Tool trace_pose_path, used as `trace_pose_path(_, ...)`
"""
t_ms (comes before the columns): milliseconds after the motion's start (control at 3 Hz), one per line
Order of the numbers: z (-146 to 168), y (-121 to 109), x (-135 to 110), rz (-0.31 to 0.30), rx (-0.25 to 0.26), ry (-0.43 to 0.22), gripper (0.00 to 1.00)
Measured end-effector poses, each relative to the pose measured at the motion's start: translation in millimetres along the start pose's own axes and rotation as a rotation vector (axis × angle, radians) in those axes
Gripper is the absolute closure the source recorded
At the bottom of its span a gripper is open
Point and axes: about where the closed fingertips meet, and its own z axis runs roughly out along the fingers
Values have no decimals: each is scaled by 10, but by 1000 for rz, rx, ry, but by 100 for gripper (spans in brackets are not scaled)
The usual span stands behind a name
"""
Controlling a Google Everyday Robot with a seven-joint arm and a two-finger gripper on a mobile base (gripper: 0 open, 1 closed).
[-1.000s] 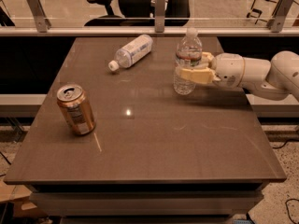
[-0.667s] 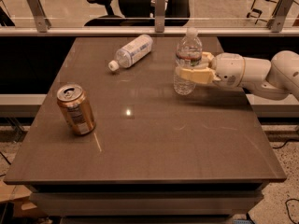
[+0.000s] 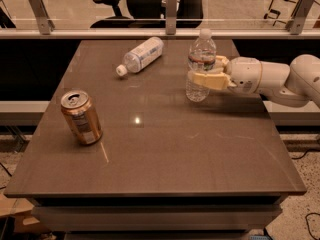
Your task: Place water bottle upright
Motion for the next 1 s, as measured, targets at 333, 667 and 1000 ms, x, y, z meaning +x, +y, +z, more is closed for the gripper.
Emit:
trace_pose_path(333,30,8,-6,0,-5,-1,13)
trace_pose_path(667,57,15,-11,-1,-10,-2,0)
trace_pose_path(1000,58,16,-12,-1,-10,-2,0)
